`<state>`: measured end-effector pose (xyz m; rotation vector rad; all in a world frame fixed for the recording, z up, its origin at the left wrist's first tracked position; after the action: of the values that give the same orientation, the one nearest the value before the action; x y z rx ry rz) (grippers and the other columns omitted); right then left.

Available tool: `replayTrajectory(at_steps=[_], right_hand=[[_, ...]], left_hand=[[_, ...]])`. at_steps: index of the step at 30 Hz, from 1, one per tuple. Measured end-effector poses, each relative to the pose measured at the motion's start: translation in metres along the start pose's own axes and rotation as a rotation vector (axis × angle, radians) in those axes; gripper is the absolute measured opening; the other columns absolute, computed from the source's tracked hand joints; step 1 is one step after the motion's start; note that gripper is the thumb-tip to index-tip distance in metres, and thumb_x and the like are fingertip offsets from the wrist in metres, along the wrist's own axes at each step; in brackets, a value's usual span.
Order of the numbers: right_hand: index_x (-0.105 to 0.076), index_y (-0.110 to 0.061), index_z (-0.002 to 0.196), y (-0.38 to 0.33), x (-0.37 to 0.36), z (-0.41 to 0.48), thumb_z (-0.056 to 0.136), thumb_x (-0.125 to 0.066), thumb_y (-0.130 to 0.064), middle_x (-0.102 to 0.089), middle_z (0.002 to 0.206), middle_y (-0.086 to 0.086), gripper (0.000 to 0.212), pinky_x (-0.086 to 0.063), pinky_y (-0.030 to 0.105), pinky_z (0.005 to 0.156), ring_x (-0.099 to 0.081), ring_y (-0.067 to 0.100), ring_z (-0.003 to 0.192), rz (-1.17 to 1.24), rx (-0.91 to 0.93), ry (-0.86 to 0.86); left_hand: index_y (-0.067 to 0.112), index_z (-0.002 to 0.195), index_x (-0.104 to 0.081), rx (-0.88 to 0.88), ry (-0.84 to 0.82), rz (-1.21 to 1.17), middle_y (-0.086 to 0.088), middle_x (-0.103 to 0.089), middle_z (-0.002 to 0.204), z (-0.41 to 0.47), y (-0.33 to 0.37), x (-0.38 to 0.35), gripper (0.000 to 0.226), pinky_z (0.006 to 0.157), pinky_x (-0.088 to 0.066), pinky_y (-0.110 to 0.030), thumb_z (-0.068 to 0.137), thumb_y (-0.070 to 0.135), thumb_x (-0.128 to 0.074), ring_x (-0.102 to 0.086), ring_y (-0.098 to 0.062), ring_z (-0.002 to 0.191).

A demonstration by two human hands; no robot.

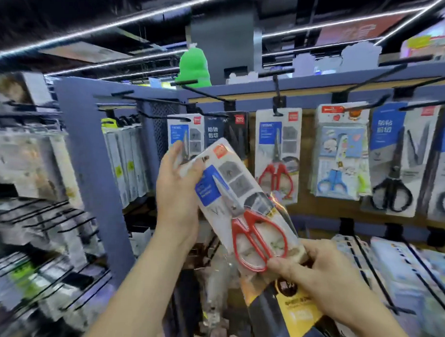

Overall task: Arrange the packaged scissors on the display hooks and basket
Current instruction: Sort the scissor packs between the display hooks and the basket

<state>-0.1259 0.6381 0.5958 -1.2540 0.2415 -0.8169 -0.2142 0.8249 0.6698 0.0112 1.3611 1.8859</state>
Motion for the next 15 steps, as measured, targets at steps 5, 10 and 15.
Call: replayTrajectory(at_steps=[5, 10, 15], right_hand=[[-0.078, -0.033, 0.069, -0.006, -0.031, 0.021, 0.069, -0.075, -0.044, -0.076, 0.072, -0.007, 0.011, -0.047, 0.021, 0.063, -0.065, 0.000, 0.065, 0.004, -0.001, -0.083], [-0.076, -0.032, 0.065, -0.021, -0.070, 0.053, 0.077, -0.076, -0.036, -0.070, 0.062, -0.014, 0.013, -0.045, 0.017, 0.058, -0.060, -0.005, 0.059, 0.017, 0.054, -0.111], [-0.063, 0.000, 0.065, -0.038, -0.097, 0.082, 0.067, -0.071, -0.052, -0.067, 0.060, -0.004, 0.052, -0.046, 0.023, 0.059, -0.059, 0.001, 0.058, 0.070, 0.154, -0.035]], left_hand=[[0.013, 0.100, -0.070, 0.037, -0.025, 0.270, -0.004, -0.075, 0.091, 0.031, 0.008, 0.037, 0.014, 0.067, -0.057, -0.033, 0.098, 0.010, -0.056, -0.069, -0.015, 0.075], [0.018, 0.095, -0.067, -0.068, 0.102, 0.217, 0.003, -0.074, 0.082, 0.058, 0.039, 0.054, 0.013, 0.060, -0.057, -0.030, 0.099, 0.012, -0.056, -0.069, -0.011, 0.068], [0.027, 0.088, -0.069, -0.309, 0.169, 0.340, 0.002, -0.074, 0.092, 0.083, 0.074, 0.058, 0.018, 0.071, -0.059, -0.033, 0.097, 0.014, -0.059, -0.071, -0.013, 0.081]])
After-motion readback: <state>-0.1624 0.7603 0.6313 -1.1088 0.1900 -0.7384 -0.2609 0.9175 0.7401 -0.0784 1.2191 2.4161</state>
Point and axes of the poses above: each hand's wrist, its own z-axis towards the middle knuckle, its own x-axis out of the back of the hand, y = z × x, the point moved 1 cm from there along z, towards the middle knuckle
